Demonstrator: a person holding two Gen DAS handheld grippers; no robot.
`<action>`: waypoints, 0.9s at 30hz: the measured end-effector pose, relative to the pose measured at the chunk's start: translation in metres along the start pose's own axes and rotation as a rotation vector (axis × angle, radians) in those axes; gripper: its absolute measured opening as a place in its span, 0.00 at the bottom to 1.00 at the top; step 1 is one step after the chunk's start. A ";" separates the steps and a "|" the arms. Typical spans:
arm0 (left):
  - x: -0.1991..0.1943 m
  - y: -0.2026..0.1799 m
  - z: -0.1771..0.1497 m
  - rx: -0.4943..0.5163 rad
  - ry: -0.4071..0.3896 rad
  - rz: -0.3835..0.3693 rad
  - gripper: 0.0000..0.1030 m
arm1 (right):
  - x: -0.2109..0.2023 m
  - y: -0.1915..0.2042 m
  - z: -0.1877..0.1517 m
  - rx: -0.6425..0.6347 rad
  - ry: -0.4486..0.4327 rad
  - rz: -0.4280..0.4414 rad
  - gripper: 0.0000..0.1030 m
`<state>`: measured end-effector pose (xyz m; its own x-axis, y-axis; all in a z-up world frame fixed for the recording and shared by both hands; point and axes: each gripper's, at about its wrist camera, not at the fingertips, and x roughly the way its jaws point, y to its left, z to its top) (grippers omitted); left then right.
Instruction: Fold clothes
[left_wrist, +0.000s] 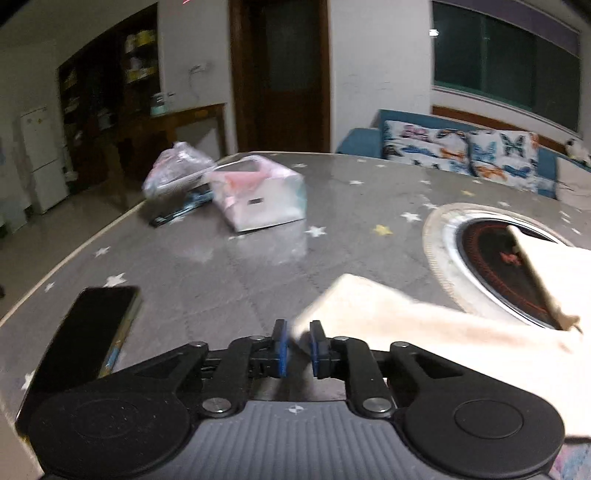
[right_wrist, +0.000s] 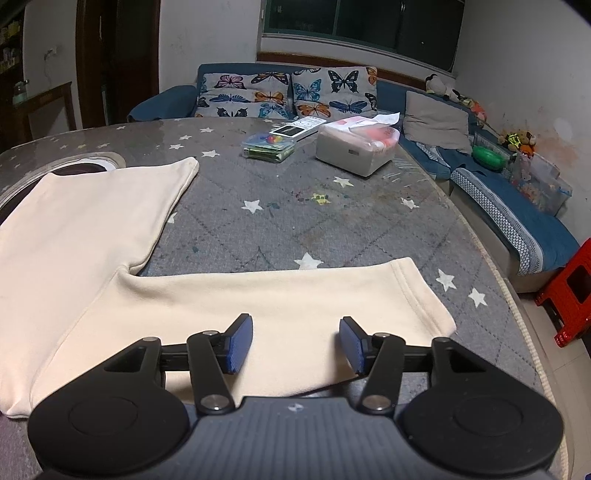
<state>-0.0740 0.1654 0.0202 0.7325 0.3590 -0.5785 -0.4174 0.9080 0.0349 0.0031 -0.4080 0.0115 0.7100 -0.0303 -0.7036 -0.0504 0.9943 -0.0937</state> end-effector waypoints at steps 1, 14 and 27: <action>-0.001 -0.001 0.002 0.002 -0.009 -0.006 0.15 | 0.000 0.000 0.000 0.001 0.000 0.000 0.52; 0.033 -0.056 0.016 0.216 0.011 -0.107 0.17 | 0.002 -0.002 0.000 0.018 -0.001 0.001 0.56; 0.028 -0.071 0.026 0.253 -0.034 -0.036 0.28 | -0.003 -0.006 -0.001 0.020 -0.016 0.012 0.58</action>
<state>-0.0096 0.1168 0.0226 0.7639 0.3287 -0.5553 -0.2459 0.9439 0.2204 0.0006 -0.4135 0.0139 0.7204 -0.0168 -0.6933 -0.0450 0.9965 -0.0709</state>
